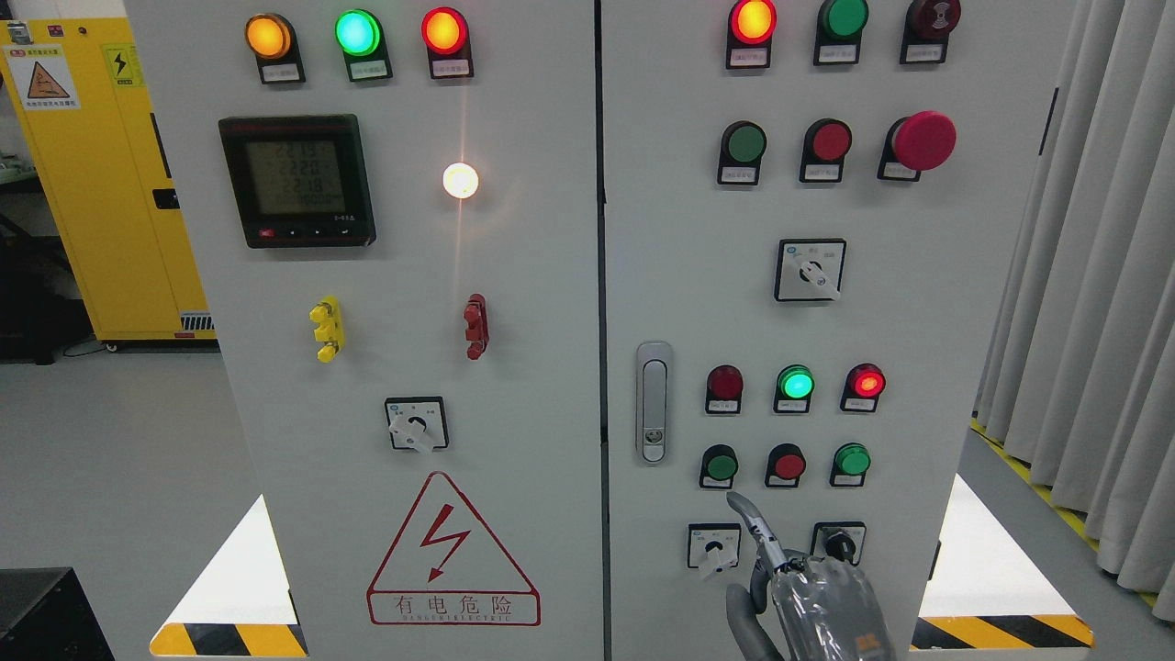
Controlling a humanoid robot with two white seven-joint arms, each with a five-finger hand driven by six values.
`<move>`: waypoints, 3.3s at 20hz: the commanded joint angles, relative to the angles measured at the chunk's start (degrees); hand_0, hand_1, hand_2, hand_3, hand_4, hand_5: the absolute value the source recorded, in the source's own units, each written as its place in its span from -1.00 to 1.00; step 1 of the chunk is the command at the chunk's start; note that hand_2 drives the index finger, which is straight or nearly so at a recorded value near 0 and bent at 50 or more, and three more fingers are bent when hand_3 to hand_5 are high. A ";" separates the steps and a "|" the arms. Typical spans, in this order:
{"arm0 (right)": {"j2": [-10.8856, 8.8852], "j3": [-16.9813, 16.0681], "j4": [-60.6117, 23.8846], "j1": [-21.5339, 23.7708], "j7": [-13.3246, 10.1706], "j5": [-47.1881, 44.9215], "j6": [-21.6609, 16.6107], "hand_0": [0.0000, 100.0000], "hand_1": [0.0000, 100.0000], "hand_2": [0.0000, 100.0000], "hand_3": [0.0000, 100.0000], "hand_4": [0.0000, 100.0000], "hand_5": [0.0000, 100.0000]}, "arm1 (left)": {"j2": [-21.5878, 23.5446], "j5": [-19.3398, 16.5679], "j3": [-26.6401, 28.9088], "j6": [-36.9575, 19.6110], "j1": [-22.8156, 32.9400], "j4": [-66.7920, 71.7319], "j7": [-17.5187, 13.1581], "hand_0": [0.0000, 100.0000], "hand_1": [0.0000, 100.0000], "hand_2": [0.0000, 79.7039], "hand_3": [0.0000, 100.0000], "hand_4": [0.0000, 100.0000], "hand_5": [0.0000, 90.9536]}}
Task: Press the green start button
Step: 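Raise the right hand toward the lower green push button, then press the green push button with the right hand's fingertip, then pull the right hand back down away from the button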
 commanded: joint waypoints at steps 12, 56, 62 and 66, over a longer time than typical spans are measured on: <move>0.13 -0.72 7.97 -3.78 0.23 1.13 0.25 0.53 0.94 -1.00 1.00 1.00 1.00 | 0.00 0.00 0.00 -0.02 0.00 0.01 0.02 -0.76 0.11 -1.00 -1.00 -1.00 -1.00; 0.21 -0.73 6.75 -5.10 -0.12 0.52 0.07 0.55 0.93 -1.00 1.00 1.00 1.00 | 0.00 0.00 0.00 -0.02 0.00 0.01 0.02 -0.76 0.11 -1.00 -1.00 -1.00 -1.00; 0.30 0.15 4.11 -3.61 -0.30 -2.19 -0.46 0.61 0.94 -1.00 1.00 1.00 1.00 | 0.00 0.00 0.00 -0.02 0.00 0.01 0.02 -0.76 0.11 -1.00 -1.00 -1.00 -1.00; 0.30 1.47 2.79 -2.20 -0.30 -5.98 -0.80 0.68 0.94 -1.00 1.00 1.00 1.00 | 0.00 0.00 0.00 -0.02 0.09 0.01 0.02 -0.76 0.11 -1.00 -1.00 -1.00 -1.00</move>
